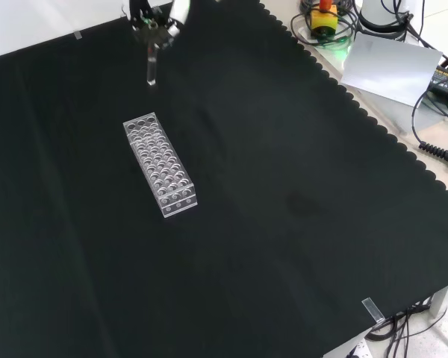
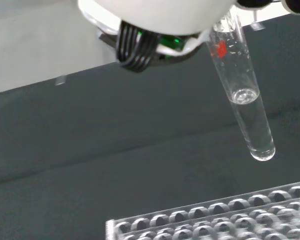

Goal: Shake the test tube.

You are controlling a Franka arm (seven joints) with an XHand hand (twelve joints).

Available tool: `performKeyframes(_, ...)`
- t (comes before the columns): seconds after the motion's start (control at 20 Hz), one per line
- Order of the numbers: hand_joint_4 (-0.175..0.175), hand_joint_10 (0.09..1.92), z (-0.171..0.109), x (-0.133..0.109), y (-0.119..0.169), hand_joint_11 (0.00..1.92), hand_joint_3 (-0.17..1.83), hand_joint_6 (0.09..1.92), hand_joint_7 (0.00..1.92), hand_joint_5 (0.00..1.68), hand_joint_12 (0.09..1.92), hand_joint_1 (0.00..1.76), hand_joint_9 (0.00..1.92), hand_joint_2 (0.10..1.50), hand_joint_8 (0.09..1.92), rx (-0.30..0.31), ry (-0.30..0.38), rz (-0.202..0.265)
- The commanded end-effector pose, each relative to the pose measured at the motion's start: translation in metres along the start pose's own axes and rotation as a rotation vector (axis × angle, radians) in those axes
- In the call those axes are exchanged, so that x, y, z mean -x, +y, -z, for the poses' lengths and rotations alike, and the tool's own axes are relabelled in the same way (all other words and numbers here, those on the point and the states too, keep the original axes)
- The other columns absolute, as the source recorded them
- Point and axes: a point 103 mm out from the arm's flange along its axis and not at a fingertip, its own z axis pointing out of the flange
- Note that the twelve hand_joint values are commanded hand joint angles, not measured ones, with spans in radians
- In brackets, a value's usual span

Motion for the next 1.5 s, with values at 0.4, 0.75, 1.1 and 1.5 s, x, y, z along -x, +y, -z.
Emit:
performKeyframes(0.4, -0.175, 0.29, -0.015, -0.095, -0.001, 1.34, 0.61, 0.39, 1.83, 1.41, 0.89, 1.23, 1.74, 0.64, 0.39, -0.051, 0.098, 0.146)
performKeyframes(0.75, -0.175, 0.29, -0.006, -0.03, 0.005, 1.34, 0.61, 0.39, 1.83, 1.41, 0.89, 1.23, 1.74, 0.64, 0.39, -0.018, 0.042, 0.036)
performKeyframes(1.1, -0.175, 0.29, 0.008, 0.05, 0.006, 1.34, 0.61, 0.39, 1.83, 1.41, 0.89, 1.23, 1.74, 0.64, 0.39, 0.013, -0.027, -0.092)
performKeyframes(1.5, -0.175, 0.29, 0.024, 0.107, 0.005, 1.34, 0.61, 0.39, 1.83, 1.41, 0.89, 1.23, 1.74, 0.64, 0.39, 0.047, -0.079, -0.202)
